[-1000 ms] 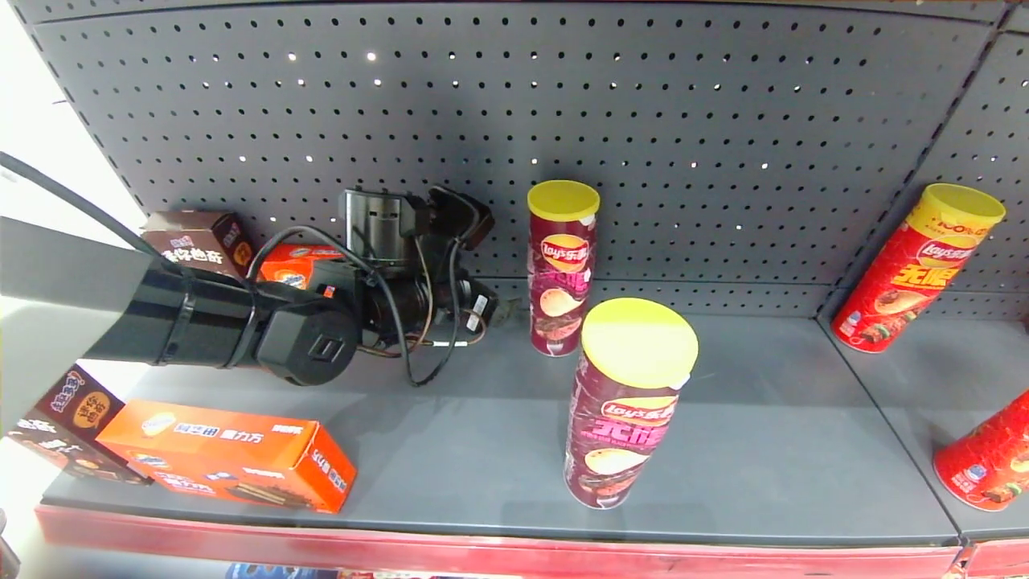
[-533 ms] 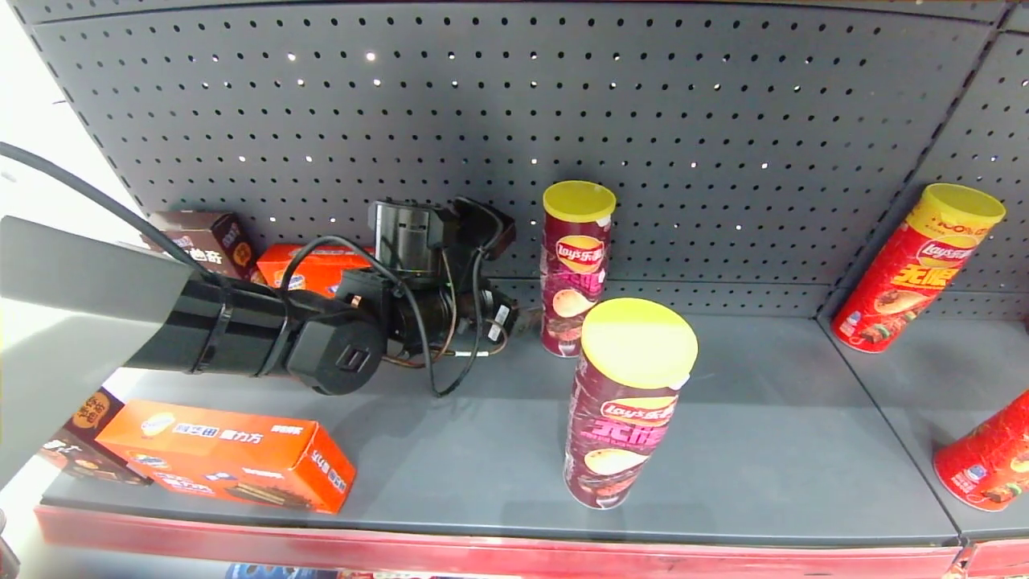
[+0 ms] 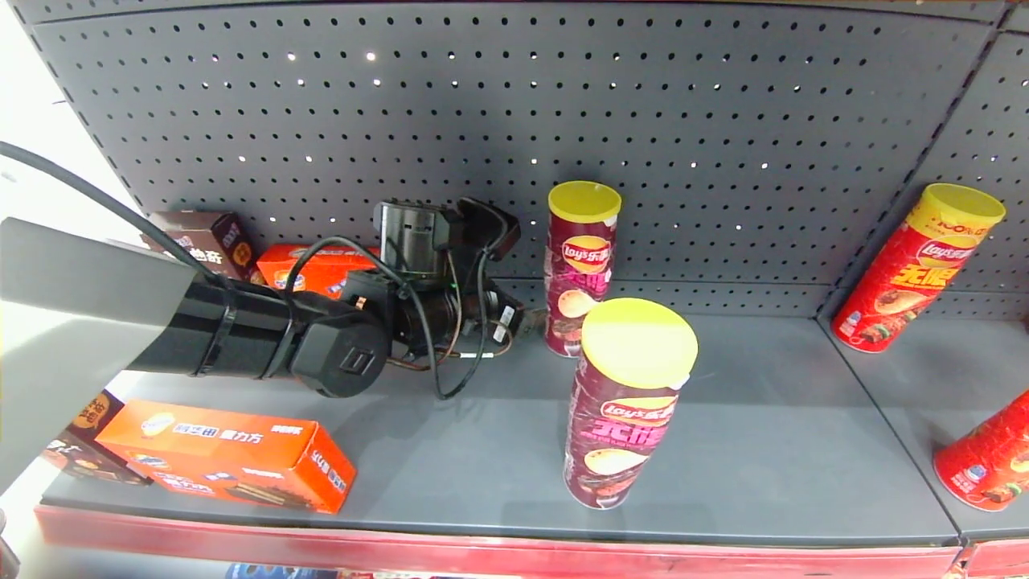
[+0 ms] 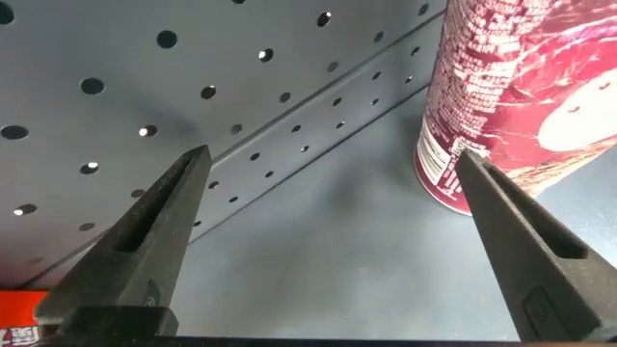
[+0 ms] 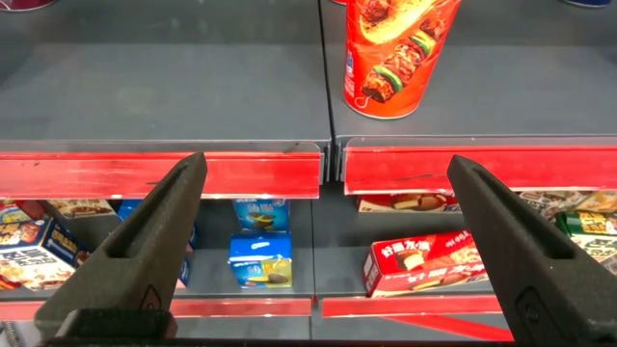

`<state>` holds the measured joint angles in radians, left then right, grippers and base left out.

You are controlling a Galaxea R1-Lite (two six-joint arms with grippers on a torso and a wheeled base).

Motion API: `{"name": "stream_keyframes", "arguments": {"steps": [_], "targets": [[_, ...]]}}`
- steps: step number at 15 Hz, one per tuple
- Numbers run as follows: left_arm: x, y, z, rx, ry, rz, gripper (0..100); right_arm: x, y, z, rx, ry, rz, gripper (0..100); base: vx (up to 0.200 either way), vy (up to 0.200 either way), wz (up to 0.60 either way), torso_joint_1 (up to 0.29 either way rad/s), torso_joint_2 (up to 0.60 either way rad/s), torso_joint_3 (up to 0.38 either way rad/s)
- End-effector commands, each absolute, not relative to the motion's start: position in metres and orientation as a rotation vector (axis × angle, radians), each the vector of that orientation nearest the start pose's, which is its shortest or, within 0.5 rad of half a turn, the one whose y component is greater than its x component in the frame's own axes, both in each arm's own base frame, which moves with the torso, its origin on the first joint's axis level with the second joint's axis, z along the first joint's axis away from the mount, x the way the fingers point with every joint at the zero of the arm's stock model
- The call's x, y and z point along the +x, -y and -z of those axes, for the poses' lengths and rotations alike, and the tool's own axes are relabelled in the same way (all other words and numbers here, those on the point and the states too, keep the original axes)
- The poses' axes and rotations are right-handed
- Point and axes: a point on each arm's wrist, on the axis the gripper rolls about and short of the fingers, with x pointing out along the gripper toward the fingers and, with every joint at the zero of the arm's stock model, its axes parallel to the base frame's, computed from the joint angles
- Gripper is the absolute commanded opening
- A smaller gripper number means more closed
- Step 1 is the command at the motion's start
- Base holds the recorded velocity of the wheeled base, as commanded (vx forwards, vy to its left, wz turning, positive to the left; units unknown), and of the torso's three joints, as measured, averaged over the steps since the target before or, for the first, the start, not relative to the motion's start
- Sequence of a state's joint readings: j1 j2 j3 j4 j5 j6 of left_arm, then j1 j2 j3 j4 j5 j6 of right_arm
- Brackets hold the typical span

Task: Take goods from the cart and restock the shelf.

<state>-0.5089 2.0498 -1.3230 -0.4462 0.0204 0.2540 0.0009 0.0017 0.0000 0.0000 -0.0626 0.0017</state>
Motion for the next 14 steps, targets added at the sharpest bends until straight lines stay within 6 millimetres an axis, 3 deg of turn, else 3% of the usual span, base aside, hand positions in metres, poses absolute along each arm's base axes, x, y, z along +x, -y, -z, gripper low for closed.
{"name": "stream_keyframes", "arguments": {"steps": [1,4,5,6,7,10,12,14], "targets": [[0.362,0.198,-0.190,0.313,-0.160,0.489,100,-0.023,0.001,-0.076,0.001,-0.003,0.061,100,0.000,0.000,0.00,0.000,0.00,0.000],[0.339,0.176,-0.236,0.283,-0.057,0.437,100,-0.023,0.001,-0.076,0.003,-0.003,0.061,100,0.000,0.000,0.00,0.000,0.00,0.000],[0.336,0.174,-0.238,0.283,-0.052,0.435,100,-0.023,0.001,-0.076,0.001,-0.003,0.061,100,0.000,0.000,0.00,0.000,0.00,0.000],[0.316,0.167,-0.249,0.282,-0.040,0.407,100,-0.023,0.001,-0.076,0.001,-0.003,0.061,100,0.000,0.000,0.00,0.000,0.00,0.000],[0.289,0.154,-0.250,0.288,-0.050,0.394,100,-0.023,0.001,-0.076,0.001,-0.003,0.061,100,0.000,0.000,0.00,0.000,0.00,0.000],[0.241,0.126,-0.245,0.295,-0.064,0.356,100,-0.023,0.001,-0.076,0.001,-0.003,0.063,100,0.000,0.000,0.00,0.000,0.00,0.000],[0.227,0.117,-0.249,0.293,-0.047,0.349,100,-0.023,0.001,-0.076,0.001,-0.003,0.060,100,0.000,0.000,0.00,0.000,0.00,0.000],[0.225,0.114,-0.251,0.315,-0.038,0.317,100,-0.022,0.001,-0.076,0.001,-0.011,0.074,100,0.000,0.000,0.00,0.000,0.00,0.000]]}}
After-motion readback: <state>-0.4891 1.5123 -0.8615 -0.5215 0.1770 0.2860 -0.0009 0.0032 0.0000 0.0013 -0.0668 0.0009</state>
